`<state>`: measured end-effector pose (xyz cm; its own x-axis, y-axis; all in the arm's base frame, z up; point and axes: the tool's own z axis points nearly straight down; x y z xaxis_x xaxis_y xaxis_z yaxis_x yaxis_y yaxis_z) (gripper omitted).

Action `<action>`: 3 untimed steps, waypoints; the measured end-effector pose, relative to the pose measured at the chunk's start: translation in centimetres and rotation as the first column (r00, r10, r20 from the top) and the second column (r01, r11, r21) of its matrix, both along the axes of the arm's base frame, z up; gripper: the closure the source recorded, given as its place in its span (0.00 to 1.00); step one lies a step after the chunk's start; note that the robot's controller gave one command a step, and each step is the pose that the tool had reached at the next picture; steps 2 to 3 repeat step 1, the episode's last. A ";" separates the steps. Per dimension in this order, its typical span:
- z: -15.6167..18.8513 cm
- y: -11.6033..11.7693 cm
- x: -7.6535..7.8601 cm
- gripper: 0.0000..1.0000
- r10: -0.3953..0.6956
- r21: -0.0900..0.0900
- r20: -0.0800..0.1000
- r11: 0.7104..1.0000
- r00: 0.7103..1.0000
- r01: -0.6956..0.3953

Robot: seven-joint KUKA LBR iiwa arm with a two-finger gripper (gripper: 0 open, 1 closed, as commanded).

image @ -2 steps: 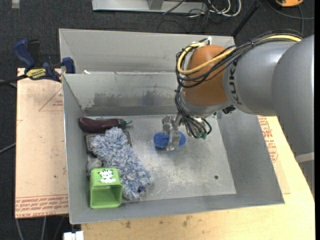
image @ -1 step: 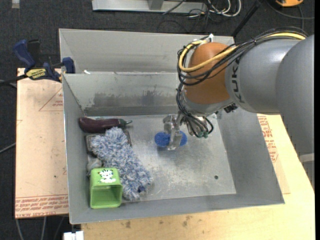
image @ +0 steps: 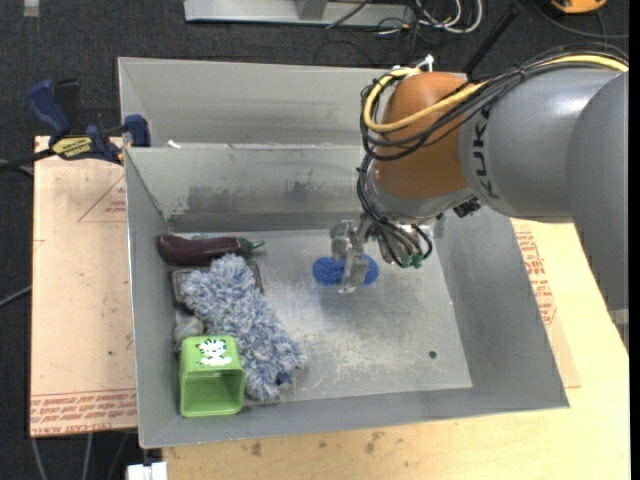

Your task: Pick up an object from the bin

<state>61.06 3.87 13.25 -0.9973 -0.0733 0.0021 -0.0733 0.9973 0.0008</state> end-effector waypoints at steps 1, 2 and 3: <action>1.3 0.0 0.2 1.00 0.000 0.000 0.008 1.000 1.000 0.000; 1.3 0.0 0.2 1.00 0.000 0.000 0.008 1.000 1.000 0.000; 1.3 0.0 0.2 1.00 0.000 0.000 0.008 1.000 1.000 0.000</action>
Offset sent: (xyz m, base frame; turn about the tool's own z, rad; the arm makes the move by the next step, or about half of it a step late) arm -0.0001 0.0000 0.0573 0.0000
